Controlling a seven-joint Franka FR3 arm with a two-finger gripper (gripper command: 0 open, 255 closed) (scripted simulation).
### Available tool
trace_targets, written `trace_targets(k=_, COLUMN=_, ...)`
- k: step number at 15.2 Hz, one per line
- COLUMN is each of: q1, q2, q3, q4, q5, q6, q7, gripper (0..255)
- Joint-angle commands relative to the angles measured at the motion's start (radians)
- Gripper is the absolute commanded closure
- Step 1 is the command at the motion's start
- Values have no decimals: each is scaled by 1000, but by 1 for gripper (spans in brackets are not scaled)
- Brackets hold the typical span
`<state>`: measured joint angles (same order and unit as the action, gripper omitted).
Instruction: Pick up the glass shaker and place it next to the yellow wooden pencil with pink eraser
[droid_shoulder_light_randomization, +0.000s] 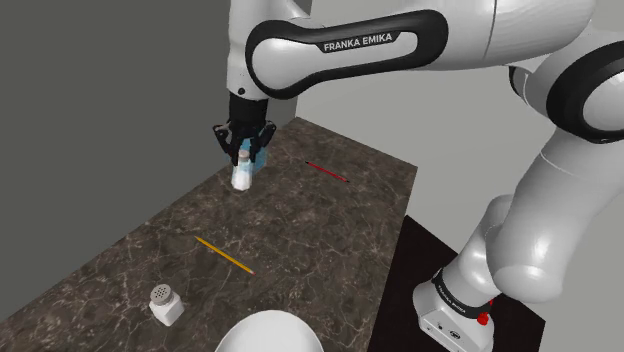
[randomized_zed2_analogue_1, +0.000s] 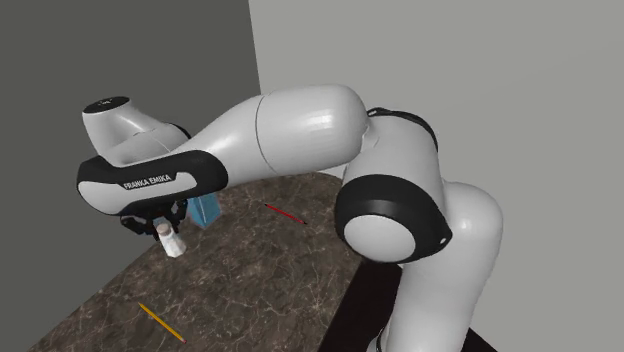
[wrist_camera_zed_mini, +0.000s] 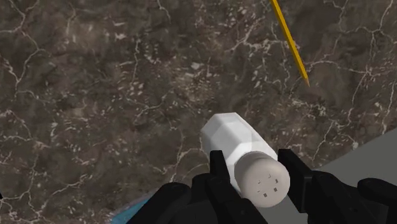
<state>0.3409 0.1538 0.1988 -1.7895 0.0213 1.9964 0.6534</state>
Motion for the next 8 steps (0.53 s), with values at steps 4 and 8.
trace_targets(k=4, q1=71, q2=135, q3=33, q4=155, q5=-44, q6=-19, q7=114, gripper=255)
trace_targets(k=8, q1=136, q2=256, q3=46, q4=309, q5=-82, q6=-53, q7=193, gripper=255)
